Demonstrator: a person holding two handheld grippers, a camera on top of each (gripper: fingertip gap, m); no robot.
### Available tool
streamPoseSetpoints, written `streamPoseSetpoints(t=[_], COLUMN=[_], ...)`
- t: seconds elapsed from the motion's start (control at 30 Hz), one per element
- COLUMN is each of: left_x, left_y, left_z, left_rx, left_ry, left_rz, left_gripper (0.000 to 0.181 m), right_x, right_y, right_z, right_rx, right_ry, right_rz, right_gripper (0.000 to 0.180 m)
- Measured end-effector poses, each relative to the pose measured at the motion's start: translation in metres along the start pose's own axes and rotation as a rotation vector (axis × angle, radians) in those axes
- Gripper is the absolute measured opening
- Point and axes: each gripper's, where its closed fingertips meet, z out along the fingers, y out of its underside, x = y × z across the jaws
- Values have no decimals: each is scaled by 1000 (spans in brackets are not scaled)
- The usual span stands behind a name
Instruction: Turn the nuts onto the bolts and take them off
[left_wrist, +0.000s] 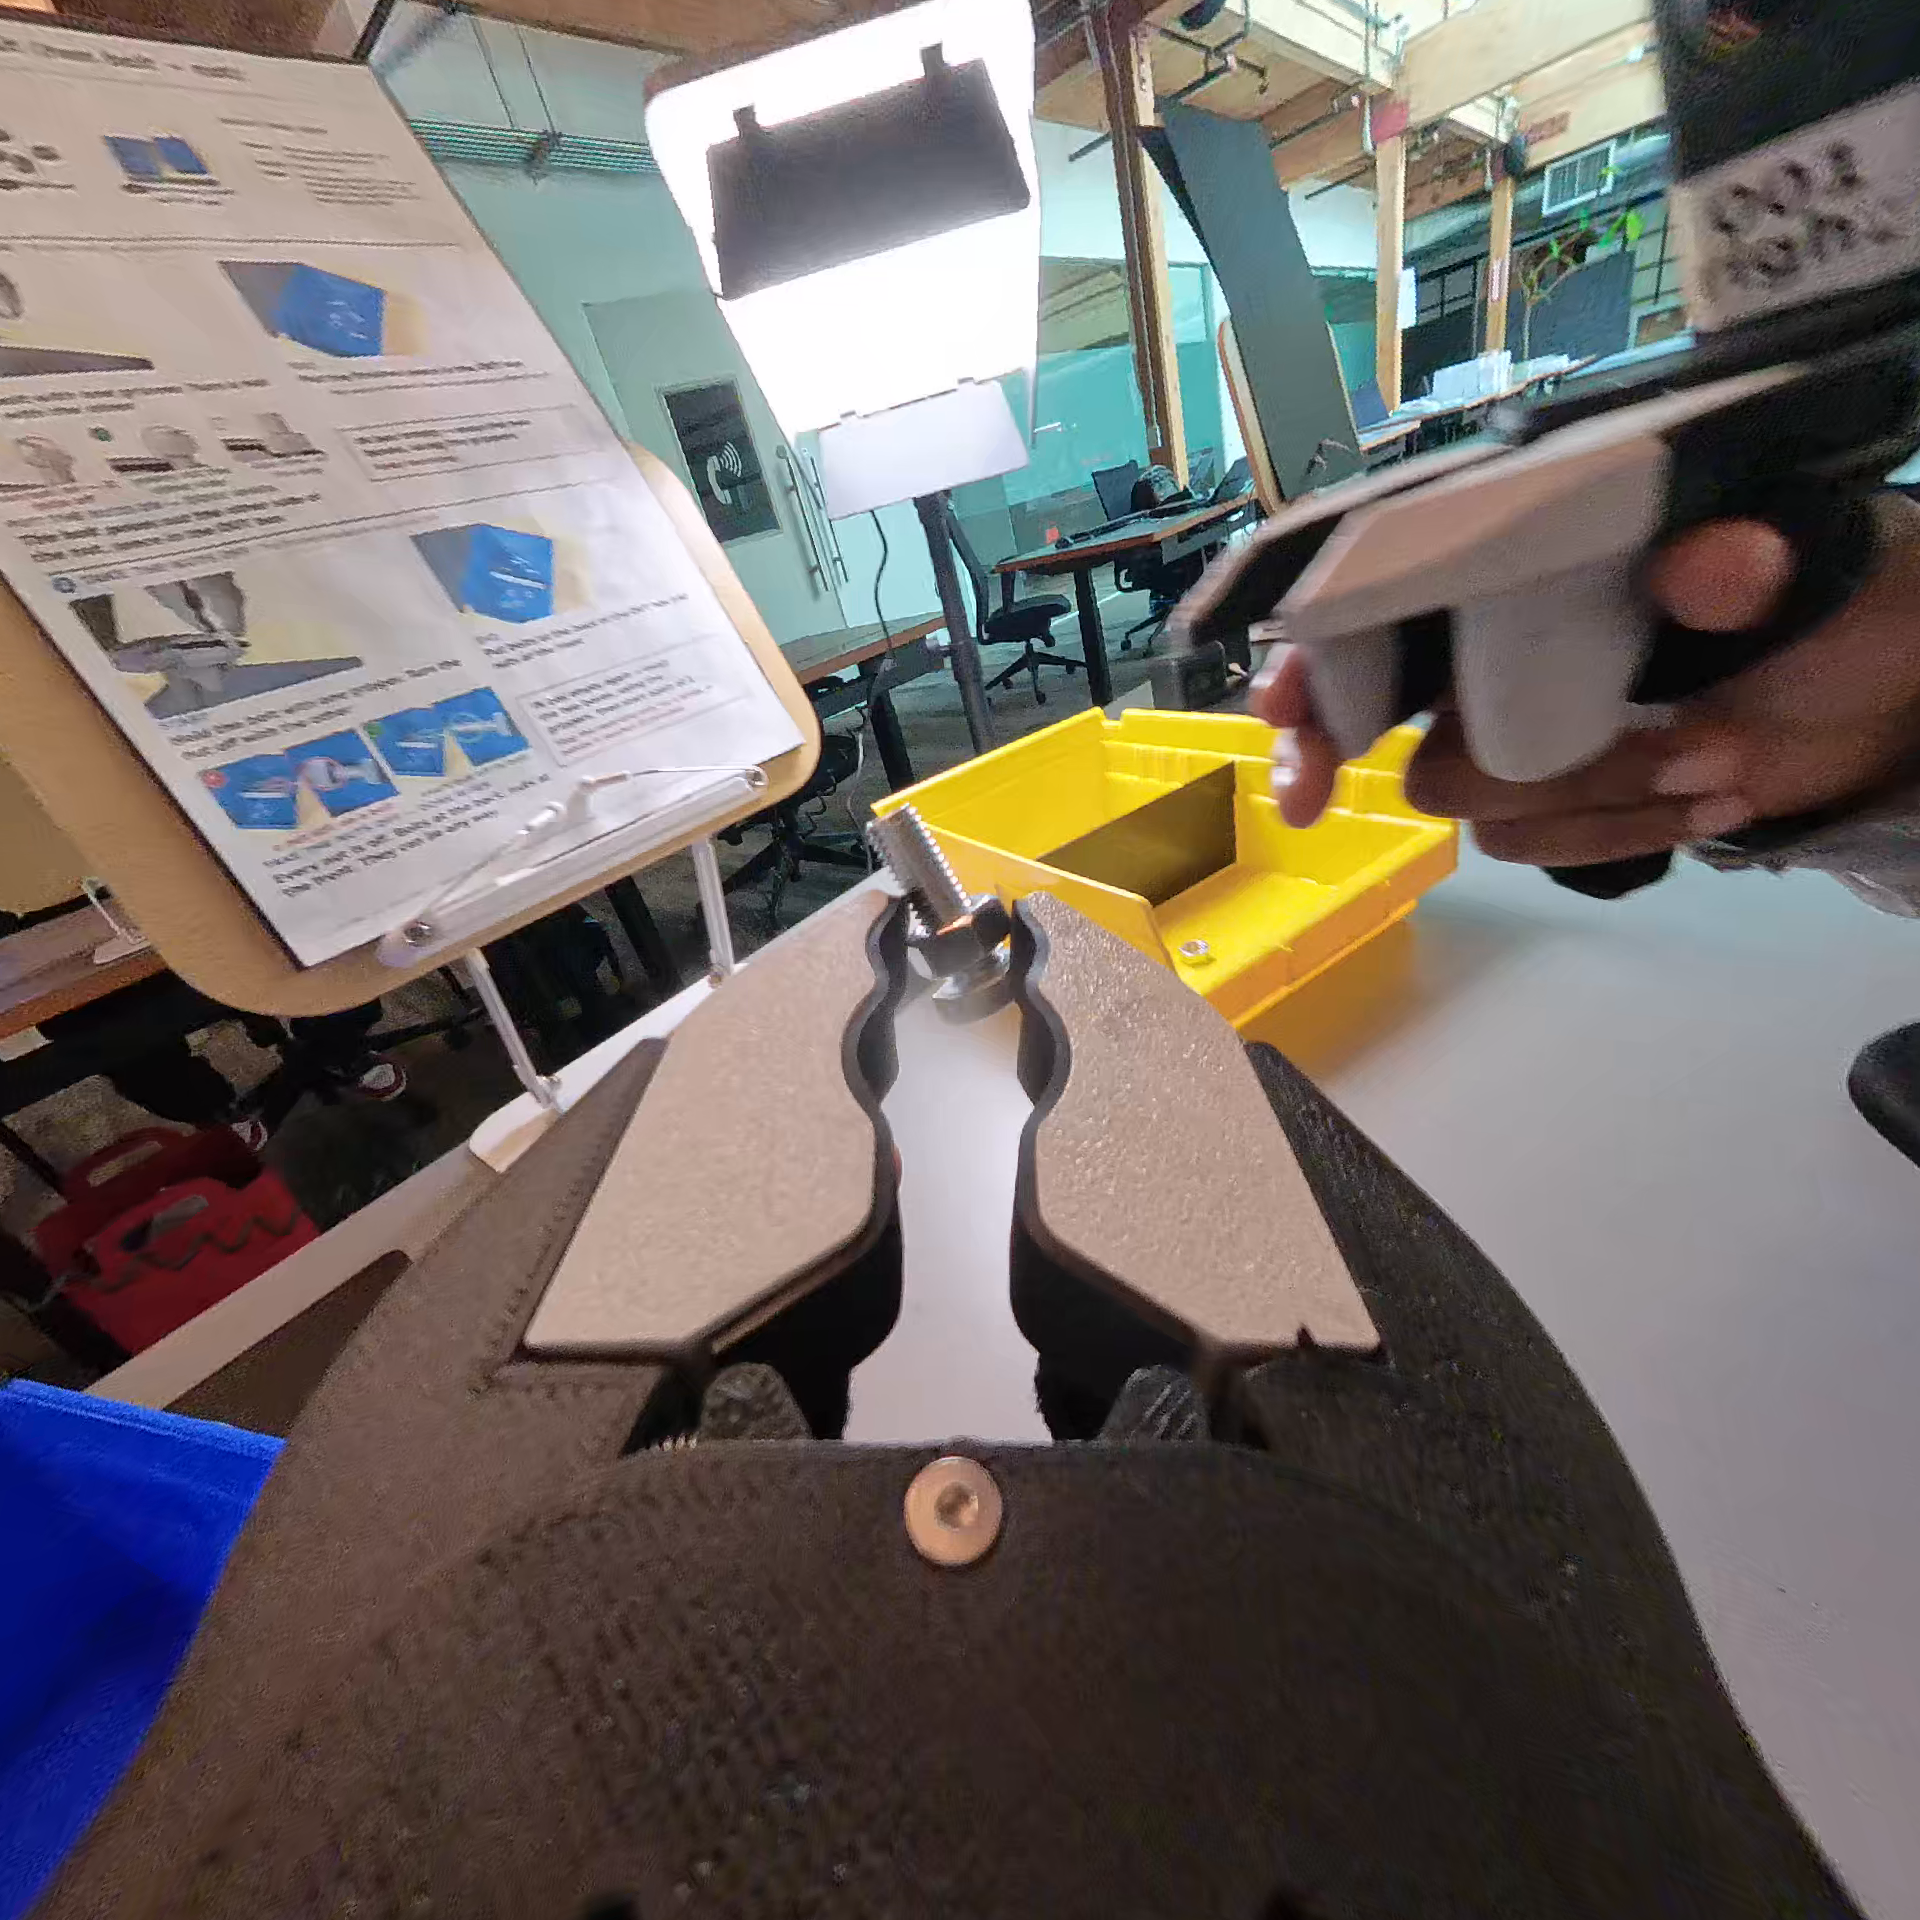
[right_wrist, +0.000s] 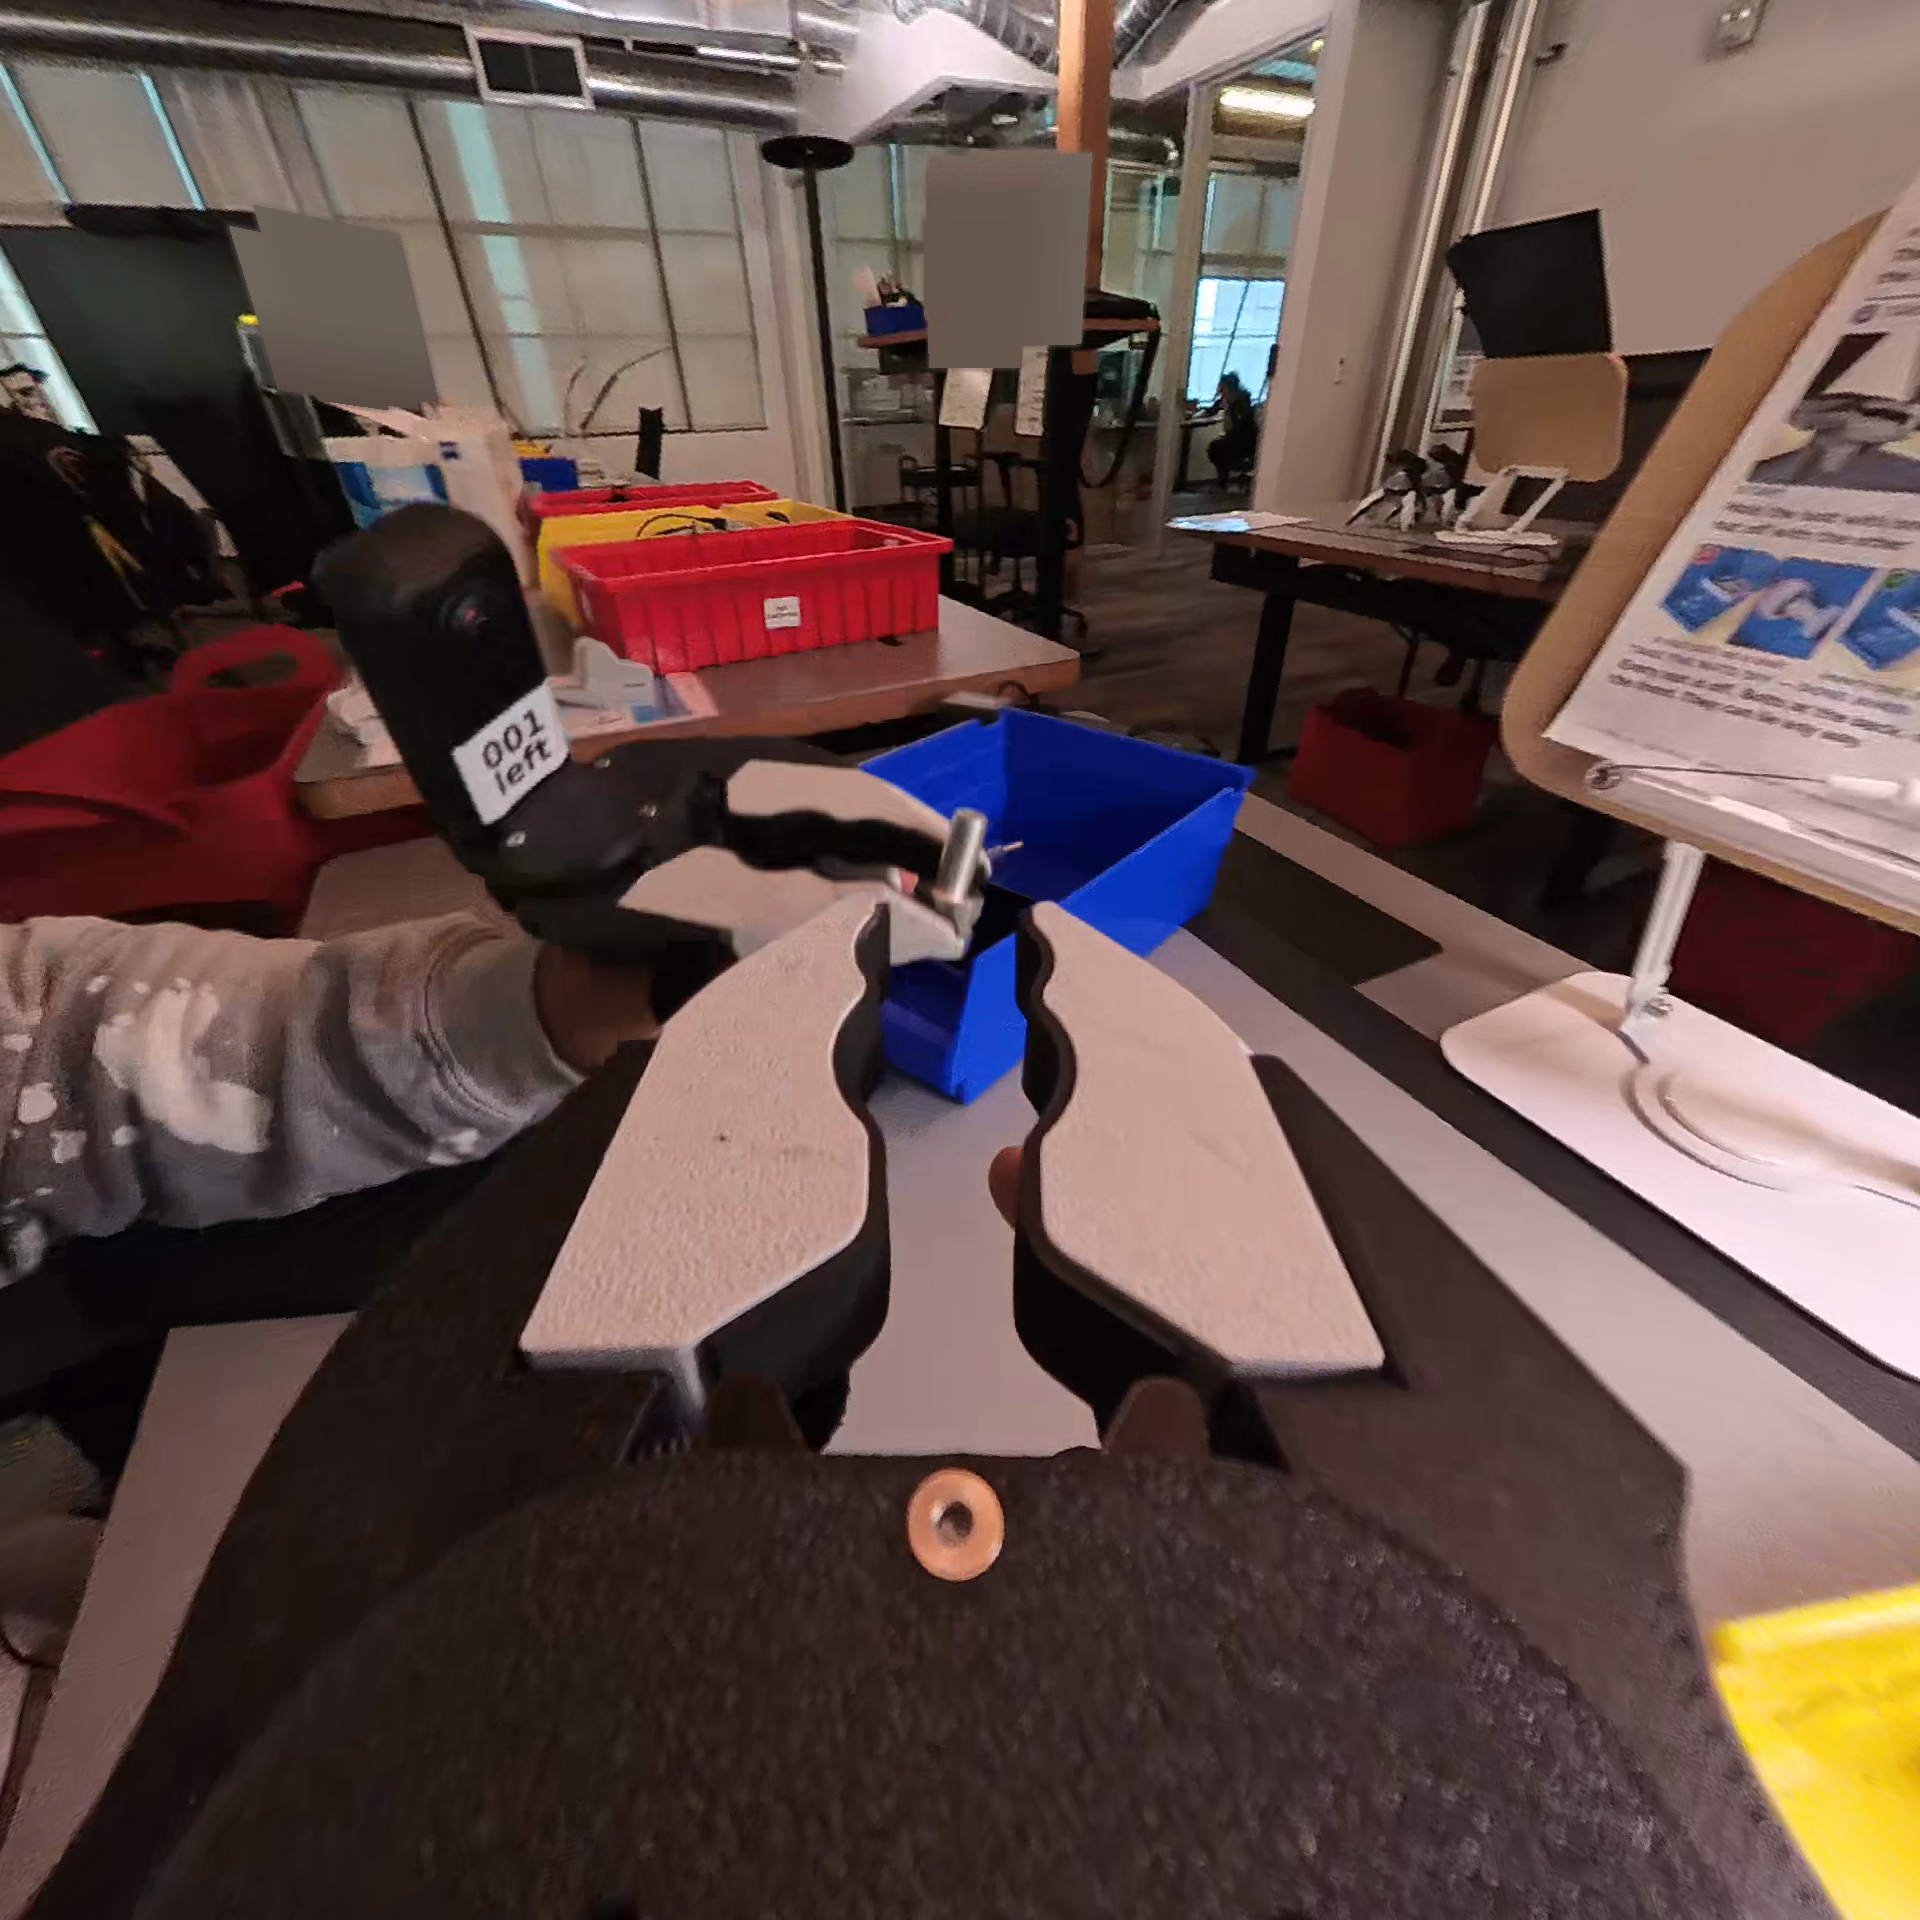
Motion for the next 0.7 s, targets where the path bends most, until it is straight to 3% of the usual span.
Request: streamPoseSetpoints(t=[0.2, 0.4, 0.5, 0.6, 0.7], left_x=[44, 50, 52, 61, 70], left_y=[24, 33, 28, 21, 17], left_z=[-3, 0, -3, -6, -12], left_rx=[-8, -30, 19, 45, 87], left_ry=[-9, 44, 103, 272, 428], left_rz=[100, 75, -57, -322, -500], left_gripper=[19, 19, 21, 34, 34], right_x=[-12, -10, -15, -25, -35], right_y=[43, 63, 58, 45, 37], right_z=[28, 34, 30, 18, 8], right_rx=[-121, -148, -102, -22, 33], right_ry=[-95, -134, -230, -397, -510], right_rz=[86, 101, 64, 68, 82], right_gripper=[25, 10, 9, 9, 9])
